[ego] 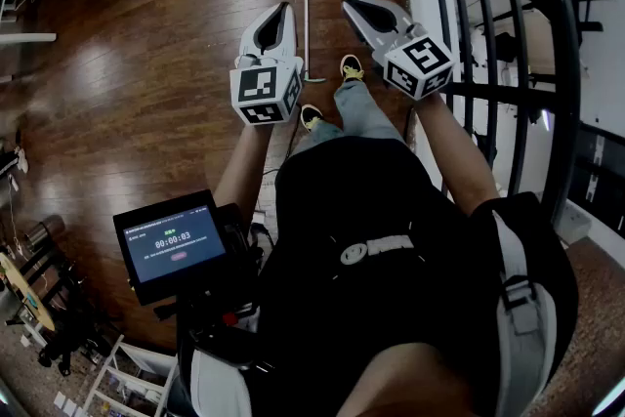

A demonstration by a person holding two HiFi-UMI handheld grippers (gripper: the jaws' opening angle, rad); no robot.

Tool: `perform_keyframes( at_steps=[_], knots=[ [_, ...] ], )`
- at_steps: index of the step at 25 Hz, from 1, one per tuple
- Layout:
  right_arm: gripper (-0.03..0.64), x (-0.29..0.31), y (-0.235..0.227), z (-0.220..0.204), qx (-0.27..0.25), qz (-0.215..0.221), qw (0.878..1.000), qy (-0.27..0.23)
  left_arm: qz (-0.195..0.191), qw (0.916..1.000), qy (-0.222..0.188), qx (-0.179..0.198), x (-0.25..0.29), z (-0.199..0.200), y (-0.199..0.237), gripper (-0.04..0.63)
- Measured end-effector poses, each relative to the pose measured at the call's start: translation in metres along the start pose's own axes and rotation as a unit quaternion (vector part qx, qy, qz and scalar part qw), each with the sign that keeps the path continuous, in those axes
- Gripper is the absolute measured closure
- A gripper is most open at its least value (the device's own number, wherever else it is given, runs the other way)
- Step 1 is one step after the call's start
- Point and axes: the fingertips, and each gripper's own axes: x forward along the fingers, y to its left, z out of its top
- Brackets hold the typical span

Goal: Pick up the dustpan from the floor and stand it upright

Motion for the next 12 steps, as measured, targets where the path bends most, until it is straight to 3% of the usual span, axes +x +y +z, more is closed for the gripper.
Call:
perform_keyframes(
  at_steps=[4,8,12],
  knots=[
    [0.614,0.000,-0.016,0.010,0.004,0.005,1.000,0.003,0.005,1.0000,0.001,0.002,0.011,0.012,-0.006,0.577],
    [0.614,0.037,-0.071,-0.003,0.010,0.026,1.000,0.015,0.021,0.9997,0.010,0.001,0.066,0.000,0.015,0.577],
    [0.614,0.052,-0.092,0.003,0.017,0.049,0.998,0.026,0.036,0.9992,0.018,0.000,0.079,0.007,0.022,0.577]
  ],
)
